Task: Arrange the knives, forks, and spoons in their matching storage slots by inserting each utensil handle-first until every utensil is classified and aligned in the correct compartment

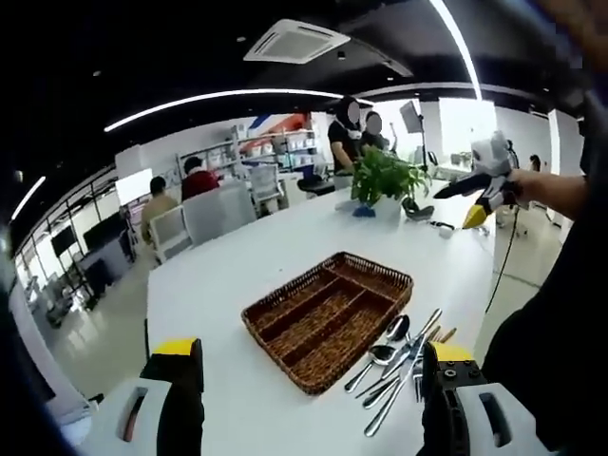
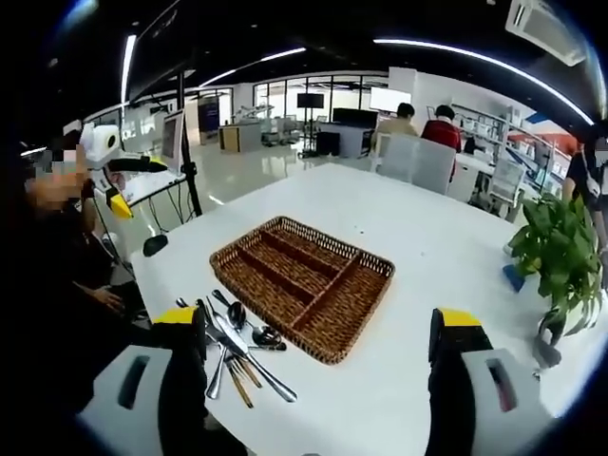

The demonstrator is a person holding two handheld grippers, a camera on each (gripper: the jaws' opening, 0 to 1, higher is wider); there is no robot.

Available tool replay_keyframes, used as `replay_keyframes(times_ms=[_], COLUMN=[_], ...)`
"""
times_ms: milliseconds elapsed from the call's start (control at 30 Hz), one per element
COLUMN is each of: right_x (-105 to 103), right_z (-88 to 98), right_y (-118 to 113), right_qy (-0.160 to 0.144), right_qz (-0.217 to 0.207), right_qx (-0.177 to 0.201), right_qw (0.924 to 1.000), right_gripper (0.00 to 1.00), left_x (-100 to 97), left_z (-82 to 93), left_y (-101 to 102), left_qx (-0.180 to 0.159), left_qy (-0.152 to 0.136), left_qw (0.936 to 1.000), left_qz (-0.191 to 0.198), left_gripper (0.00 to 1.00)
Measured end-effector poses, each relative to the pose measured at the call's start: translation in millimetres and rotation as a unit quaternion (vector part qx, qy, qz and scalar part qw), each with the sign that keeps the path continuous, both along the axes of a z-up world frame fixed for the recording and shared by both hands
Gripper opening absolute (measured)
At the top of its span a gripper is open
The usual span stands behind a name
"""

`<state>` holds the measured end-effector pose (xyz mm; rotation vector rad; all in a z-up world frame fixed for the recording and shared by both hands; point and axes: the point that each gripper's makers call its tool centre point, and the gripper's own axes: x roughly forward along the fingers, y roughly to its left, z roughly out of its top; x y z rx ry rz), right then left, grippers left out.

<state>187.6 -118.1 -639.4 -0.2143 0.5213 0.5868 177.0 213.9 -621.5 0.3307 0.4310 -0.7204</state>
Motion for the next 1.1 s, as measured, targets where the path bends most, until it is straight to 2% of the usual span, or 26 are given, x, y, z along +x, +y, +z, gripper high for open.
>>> replay_keyframes(times_ms=[133, 333, 367, 433, 467, 533, 667, 967, 1100], right_x=[1.9, 2.7, 2.5, 2.2, 1.8, 1.2, 0.7, 2.4, 3.4], right_z=[-0.1, -0.7, -1.8, -3.1, -4.3, -5.7, -7.8, -9.6, -9.7], right_y=[2.4, 3.5, 3.2, 2.8, 2.6, 1.9, -0.6, -2.9, -1.1], right_qy=[-0.001, -0.002, -0.001, -0.001, 0.001, 0.003, 0.006, 0.009, 0.009], right_qz=[0.003, 0.003, 0.002, 0.0, -0.001, -0.002, -0.005, -0.01, -0.009], right_qx=[-0.002, -0.001, 0.0, 0.001, 0.002, 0.002, 0.001, 0.001, 0.003], right_qw=[1.0, 1.0, 1.0, 1.0, 1.0, 1.0, 1.0, 0.9999, 0.9999], right_gripper=[0.99, 0.99, 0.99, 0.99, 0.99, 0.99, 0.99, 0.99, 0.99], left_x=[-1.2, 2.0, 2.7, 1.2, -2.3, -5.3, -7.5, -10.5, -13.4], left_z=[-1.0, -11.6, -22.8, -39.7, -54.6, -66.1, -80.0, -89.7, -100.3], left_y=[-5.4, -14.3, -16.2, -16.2, -16.0, -19.0, -22.6, -30.9, -36.5], left_qx=[0.027, 0.01, -0.003, -0.002, 0.002, 0.003, -0.004, 0.006, 0.026], left_qy=[0.005, 0.008, 0.016, 0.028, 0.047, 0.04, 0.047, 0.051, 0.053], left_qw=[0.9991, 0.9989, 0.9989, 0.9984, 0.9976, 0.9972, 0.9963, 0.9944, 0.9923], left_qz=[-0.032, -0.045, -0.045, -0.048, -0.05, -0.063, -0.071, -0.092, -0.109], left_gripper=[1.0, 1.0, 1.0, 1.0, 1.0, 1.0, 1.0, 1.0, 1.0])
